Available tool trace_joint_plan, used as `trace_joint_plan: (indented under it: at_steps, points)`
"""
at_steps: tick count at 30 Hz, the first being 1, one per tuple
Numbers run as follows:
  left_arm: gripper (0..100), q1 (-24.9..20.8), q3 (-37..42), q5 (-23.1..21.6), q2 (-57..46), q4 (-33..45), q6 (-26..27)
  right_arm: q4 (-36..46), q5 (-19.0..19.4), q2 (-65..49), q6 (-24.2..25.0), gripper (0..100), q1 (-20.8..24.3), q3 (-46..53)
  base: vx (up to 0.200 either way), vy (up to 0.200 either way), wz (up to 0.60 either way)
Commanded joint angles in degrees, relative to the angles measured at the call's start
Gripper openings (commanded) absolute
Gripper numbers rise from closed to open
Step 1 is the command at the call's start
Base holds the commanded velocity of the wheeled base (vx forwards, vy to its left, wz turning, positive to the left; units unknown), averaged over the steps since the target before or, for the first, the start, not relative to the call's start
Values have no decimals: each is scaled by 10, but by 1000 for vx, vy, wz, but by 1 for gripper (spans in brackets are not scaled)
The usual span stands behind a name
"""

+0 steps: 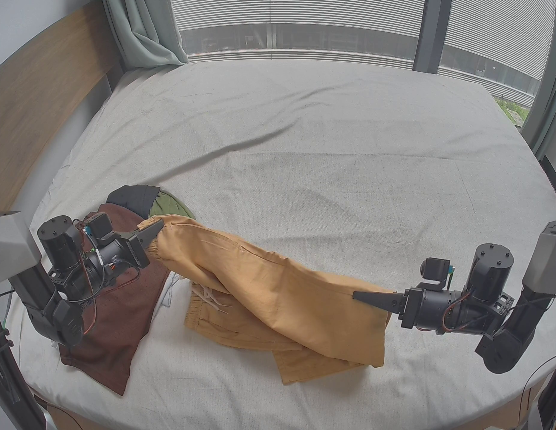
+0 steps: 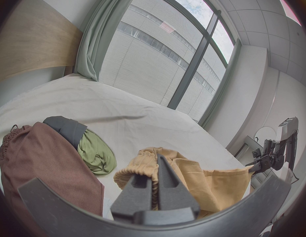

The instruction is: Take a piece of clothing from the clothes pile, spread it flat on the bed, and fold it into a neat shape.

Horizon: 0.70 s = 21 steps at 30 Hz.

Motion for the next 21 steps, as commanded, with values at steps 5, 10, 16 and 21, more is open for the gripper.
trace_joint_plan:
  at_steps: [5,10,16,21]
  points:
    - [0,4,-10,-1,-18,0,-3,-1,0,-34,0,0,-10,-5,0,0,0]
    - [0,3,-8,-2,-33,0,-7,-1,0,-44,-1,0,-19,-9,0,0,0]
    - [0,0,-6,-8,-54,0,-28,0,0,-61,0,0,-29,-21,0,0,0]
    - [0,0,-2,-16,-62,0,-28,-1,-1,-66,-1,0,-31,-27,0,0,0]
